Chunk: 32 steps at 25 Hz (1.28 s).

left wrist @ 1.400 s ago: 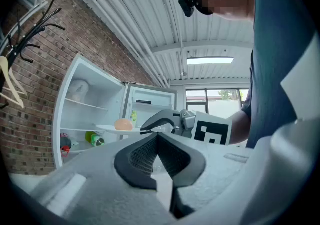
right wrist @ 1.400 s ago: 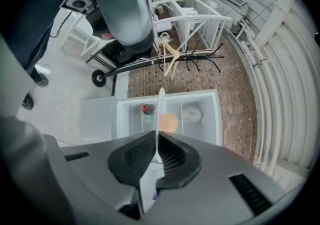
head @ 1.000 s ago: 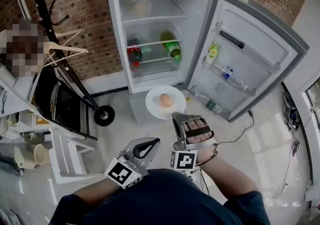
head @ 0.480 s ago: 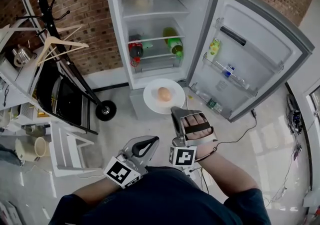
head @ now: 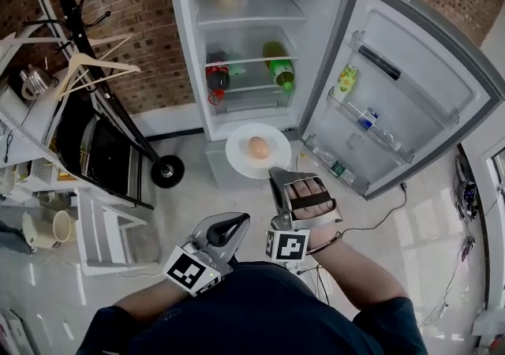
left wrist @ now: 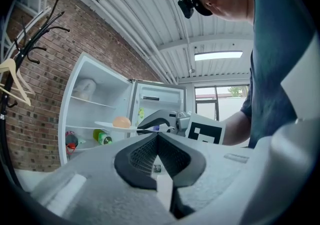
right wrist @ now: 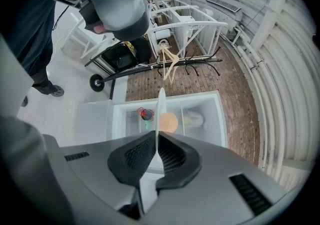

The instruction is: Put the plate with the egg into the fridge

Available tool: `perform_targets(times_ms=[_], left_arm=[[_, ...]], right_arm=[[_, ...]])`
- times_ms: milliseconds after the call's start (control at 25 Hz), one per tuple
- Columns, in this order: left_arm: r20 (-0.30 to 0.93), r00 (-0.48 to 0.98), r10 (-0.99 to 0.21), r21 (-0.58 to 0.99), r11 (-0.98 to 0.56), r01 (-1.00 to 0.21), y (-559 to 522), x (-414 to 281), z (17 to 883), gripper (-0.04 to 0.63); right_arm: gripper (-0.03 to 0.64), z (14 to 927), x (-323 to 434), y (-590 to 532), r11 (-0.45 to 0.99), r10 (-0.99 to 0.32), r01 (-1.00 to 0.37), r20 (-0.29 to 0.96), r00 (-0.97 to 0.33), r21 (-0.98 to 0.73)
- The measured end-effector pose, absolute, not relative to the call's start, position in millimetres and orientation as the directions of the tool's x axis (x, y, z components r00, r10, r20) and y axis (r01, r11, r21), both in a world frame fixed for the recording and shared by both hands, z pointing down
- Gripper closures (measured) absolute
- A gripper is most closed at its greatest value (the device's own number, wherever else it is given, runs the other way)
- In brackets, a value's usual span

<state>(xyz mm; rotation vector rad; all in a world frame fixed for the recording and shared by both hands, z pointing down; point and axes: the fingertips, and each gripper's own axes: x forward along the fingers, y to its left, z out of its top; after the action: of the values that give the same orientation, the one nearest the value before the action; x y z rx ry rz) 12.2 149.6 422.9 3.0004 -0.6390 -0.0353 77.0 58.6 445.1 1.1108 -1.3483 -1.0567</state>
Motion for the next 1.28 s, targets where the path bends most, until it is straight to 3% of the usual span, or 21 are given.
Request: perform_targets(times_ms=[1280], left_arm=[[-0.044, 0.954, -0.295, 0.080, -0.953, -0.291, -128, -16, 407, 0.592]], right_arm=[[0.595, 443, 65, -208, 0.192, -0.977, -0.045, 0.195, 0.090, 0.980]])
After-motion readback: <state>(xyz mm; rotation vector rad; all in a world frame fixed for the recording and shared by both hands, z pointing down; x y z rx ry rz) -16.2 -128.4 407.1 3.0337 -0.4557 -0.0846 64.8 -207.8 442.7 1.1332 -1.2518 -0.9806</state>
